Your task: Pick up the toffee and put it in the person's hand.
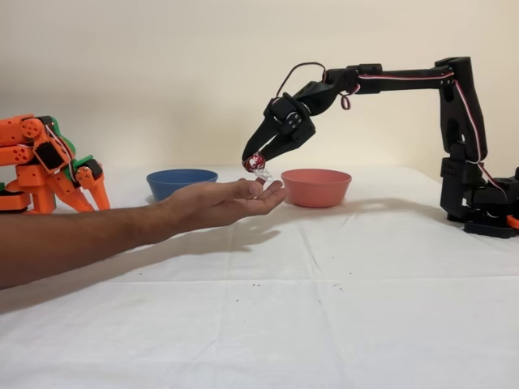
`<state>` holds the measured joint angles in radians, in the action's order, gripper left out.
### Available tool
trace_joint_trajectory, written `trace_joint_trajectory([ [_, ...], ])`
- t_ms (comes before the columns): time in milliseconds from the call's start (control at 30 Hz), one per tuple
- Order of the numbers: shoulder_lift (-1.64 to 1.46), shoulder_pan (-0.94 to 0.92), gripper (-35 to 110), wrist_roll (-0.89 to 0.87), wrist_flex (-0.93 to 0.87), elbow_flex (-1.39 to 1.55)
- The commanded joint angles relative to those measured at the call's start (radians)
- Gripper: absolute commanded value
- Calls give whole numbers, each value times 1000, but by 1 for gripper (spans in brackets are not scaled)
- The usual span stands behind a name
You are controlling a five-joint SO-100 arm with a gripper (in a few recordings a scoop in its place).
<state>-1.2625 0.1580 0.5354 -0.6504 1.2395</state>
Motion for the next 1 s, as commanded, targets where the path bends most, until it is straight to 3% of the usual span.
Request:
trace_joint_trajectory([
  [0,-143,-5,0,20,35,-20],
  [967,78,11,1,38,-6,-285],
])
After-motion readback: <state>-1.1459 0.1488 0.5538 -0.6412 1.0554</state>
